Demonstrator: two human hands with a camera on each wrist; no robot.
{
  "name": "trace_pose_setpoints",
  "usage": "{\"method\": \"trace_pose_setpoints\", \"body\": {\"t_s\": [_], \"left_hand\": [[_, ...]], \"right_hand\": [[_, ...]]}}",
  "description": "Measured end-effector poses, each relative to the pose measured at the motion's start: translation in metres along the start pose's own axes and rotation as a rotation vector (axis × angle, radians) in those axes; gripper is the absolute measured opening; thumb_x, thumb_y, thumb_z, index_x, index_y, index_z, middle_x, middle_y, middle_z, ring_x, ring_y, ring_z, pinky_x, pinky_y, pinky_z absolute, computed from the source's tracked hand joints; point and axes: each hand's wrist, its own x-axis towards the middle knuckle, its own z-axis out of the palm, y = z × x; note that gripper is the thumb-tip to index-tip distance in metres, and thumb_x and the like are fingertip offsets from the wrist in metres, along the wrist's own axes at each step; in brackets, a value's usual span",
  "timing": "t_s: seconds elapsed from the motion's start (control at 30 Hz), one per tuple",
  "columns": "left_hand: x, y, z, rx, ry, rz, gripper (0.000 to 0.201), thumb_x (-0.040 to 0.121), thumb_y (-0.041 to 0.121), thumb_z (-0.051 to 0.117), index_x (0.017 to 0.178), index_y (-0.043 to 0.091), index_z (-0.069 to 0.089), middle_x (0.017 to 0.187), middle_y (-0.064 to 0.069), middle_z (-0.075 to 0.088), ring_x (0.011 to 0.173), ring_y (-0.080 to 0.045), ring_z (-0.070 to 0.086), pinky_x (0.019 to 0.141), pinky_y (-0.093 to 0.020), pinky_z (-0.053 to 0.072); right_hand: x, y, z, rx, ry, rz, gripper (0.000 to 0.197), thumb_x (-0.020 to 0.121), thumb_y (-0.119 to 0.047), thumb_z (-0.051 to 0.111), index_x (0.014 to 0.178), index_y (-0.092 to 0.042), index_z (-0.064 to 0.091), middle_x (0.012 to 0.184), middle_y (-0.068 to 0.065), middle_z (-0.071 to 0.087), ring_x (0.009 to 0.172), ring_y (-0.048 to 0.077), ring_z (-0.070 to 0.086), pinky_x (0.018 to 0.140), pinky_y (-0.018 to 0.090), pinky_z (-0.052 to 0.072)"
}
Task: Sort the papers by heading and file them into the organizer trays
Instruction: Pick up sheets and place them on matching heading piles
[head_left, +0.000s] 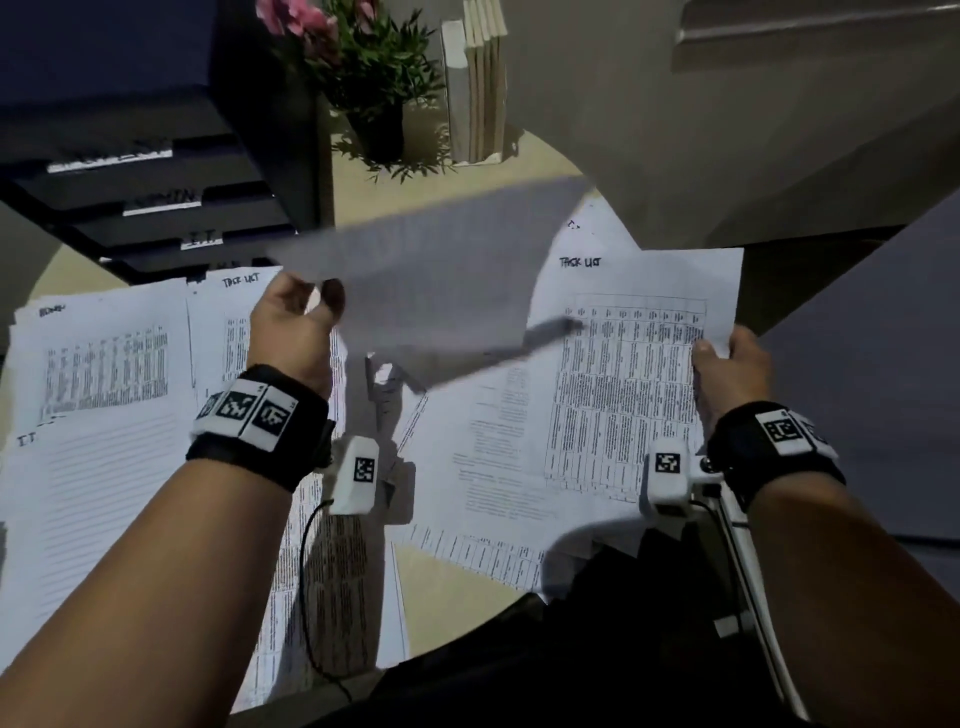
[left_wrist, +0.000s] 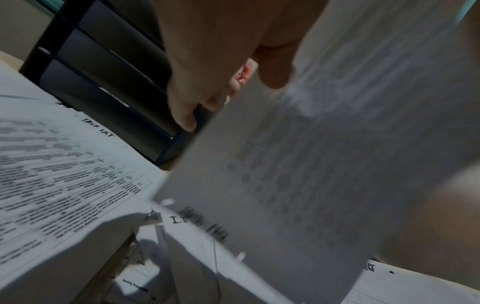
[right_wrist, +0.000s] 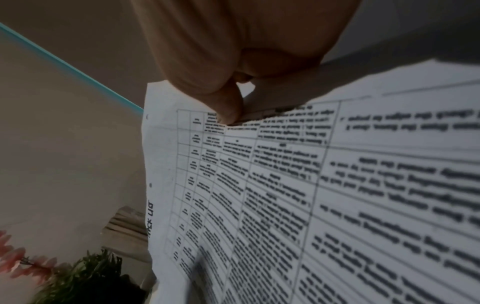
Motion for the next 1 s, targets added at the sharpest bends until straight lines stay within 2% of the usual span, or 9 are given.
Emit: {"method": "trace_pose_setpoints", "body": {"t_s": [0.07,0.17,0.3,0.43,0.57,0.63,0.77,0.9,1.0], "left_hand": [[-0.008,0.006,-0.007,0.056,-0.185,-0.002,0.024,0.079,0.005,0.074,0.076,0.027,0.066,0.124,0.008,0.060,0.128,-0.008,0.049,0.099,-0.022,0.044],[-0.018,-0.011,-0.022,0.289,-0.400,-0.152,0.039,0.073,-0.011,0.070,0.072,0.028,0.067,0.137,0.015,0.055,0.145,-0.016,0.028,0.114,-0.037,0.029],[-0.044,-0.048,-0.039,0.423,-0.297,-0.432,0.029,0.086,-0.012,0.059,0.081,0.011,0.075,0.129,-0.005,0.061,0.099,-0.008,0.063,0.086,-0.026,0.051],[-0.048,-0.063,-0.046,0.474,-0.205,-0.576,0.050,0.084,-0.018,0.038,0.096,0.013,0.076,0.078,-0.018,0.066,0.045,-0.020,0.050,0.046,-0.023,0.045],[-0.045,-0.060,-0.048,0.507,-0.129,-0.477,0.029,0.086,0.005,0.059,0.088,0.028,0.077,0.096,-0.009,0.074,0.088,-0.027,0.070,0.084,-0.040,0.058],[-0.049,-0.057,-0.046,0.548,-0.187,-0.421,0.043,0.082,0.000,0.058,0.096,0.039,0.072,0.107,-0.011,0.072,0.086,-0.032,0.071,0.075,-0.046,0.060],[-0.066,-0.055,-0.025,0.382,-0.191,-0.489,0.058,0.083,-0.010,0.055,0.124,0.029,0.063,0.132,-0.006,0.061,0.112,-0.035,0.063,0.051,-0.022,0.052],[-0.085,-0.064,-0.003,0.337,-0.099,-0.525,0.019,0.089,0.017,0.068,0.107,0.011,0.068,0.084,-0.007,0.069,0.055,-0.014,0.063,0.049,-0.018,0.049],[-0.089,-0.075,-0.002,0.418,-0.123,-0.506,0.022,0.078,0.026,0.078,0.095,0.021,0.064,0.081,-0.008,0.061,0.055,-0.021,0.054,0.060,-0.034,0.053]], "right_hand": [[0.003,0.001,-0.005,-0.024,0.016,0.013,0.011,0.088,-0.021,0.055,0.095,-0.027,0.060,0.099,0.006,0.069,0.093,0.028,0.067,0.086,0.045,0.055],[0.004,-0.005,-0.012,-0.033,0.029,0.010,0.016,0.088,-0.023,0.056,0.102,-0.024,0.063,0.103,0.009,0.069,0.092,0.027,0.066,0.081,0.037,0.053],[0.005,-0.011,-0.016,-0.013,-0.003,0.004,0.022,0.097,-0.010,0.052,0.117,-0.011,0.061,0.104,0.005,0.063,0.087,0.019,0.057,0.072,0.023,0.041],[0.007,-0.016,-0.015,0.057,-0.082,0.012,0.026,0.097,-0.005,0.054,0.121,-0.011,0.062,0.107,0.004,0.066,0.082,0.011,0.061,0.070,0.019,0.046],[0.003,-0.008,0.000,0.041,-0.274,0.074,0.017,0.092,-0.009,0.062,0.102,-0.021,0.068,0.103,0.003,0.072,0.093,0.025,0.069,0.093,0.048,0.054],[-0.003,0.004,0.013,-0.020,-0.367,0.053,0.017,0.085,-0.020,0.067,0.101,-0.020,0.071,0.106,0.004,0.074,0.100,0.029,0.069,0.095,0.057,0.052],[-0.025,0.021,0.048,-0.069,-0.412,0.074,0.034,0.088,-0.021,0.065,0.120,-0.011,0.063,0.119,0.006,0.069,0.109,0.025,0.065,0.103,0.050,0.048],[-0.050,0.016,0.071,-0.098,-0.395,0.143,0.019,0.092,-0.018,0.062,0.109,-0.010,0.057,0.116,0.004,0.064,0.106,0.024,0.062,0.100,0.037,0.047],[-0.062,0.012,0.079,-0.093,-0.372,0.130,0.012,0.096,-0.008,0.058,0.104,-0.015,0.053,0.103,0.001,0.061,0.096,0.022,0.059,0.088,0.032,0.048]]}}
